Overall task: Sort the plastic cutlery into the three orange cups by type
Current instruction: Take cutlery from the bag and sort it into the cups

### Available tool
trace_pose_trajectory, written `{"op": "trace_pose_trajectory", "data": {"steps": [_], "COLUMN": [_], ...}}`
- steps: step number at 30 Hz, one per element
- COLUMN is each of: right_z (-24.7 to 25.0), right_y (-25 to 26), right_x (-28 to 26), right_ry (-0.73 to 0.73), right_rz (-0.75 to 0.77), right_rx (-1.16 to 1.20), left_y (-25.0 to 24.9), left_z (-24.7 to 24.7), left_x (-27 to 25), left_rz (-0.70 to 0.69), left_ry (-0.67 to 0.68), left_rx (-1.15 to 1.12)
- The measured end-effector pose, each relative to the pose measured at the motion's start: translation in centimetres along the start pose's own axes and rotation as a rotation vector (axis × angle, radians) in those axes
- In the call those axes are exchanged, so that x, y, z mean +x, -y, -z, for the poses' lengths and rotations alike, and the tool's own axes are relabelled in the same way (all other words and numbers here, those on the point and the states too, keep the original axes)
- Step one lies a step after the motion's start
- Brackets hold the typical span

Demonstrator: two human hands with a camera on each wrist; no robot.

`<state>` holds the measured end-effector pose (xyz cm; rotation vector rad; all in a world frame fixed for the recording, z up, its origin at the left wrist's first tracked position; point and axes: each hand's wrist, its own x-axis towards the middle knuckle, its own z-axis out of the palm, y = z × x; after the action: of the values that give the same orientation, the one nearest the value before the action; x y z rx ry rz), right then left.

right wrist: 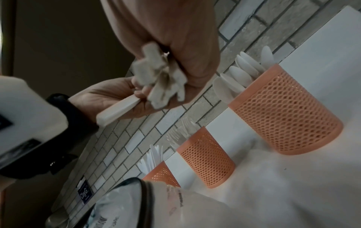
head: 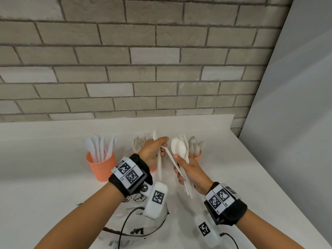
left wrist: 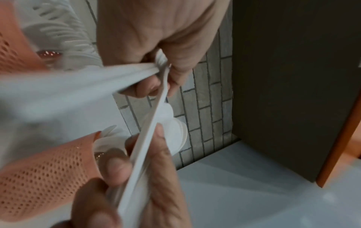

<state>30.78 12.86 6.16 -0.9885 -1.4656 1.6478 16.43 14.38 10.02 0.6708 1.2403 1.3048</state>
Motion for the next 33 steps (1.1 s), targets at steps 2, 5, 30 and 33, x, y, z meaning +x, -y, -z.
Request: {"op": "trace_pose_trajectory", "data": {"steps": [2,5,30,33], "right_z": [0.2,0.9,4.2,3.9], "right_y": [0.0,-0.3,-1.1,-1.2], "right_x": [0.2,0.6,1.5,1.5], "right_ry": [-0.011,-0.065,-0.244,-0.217], "right_rz": [-0.001,-0.018,0.027,0.020], "right_rx": [-0.037,-0.081,-0.023,-0.027], "left_y": [-0.5,-2.3,-2.8,-1.7], "left_z": [0.6,1.5,4.3,5.3], "left_x": [0.3,0.6,8.3,8.9], "left_rz": [0.019,-0.111,-0.530,-0.500], "left_ry": [0.012,-0.056,-0.272,-0.280], "left_rx": [0.076,0.159,0.429,0.780]}}
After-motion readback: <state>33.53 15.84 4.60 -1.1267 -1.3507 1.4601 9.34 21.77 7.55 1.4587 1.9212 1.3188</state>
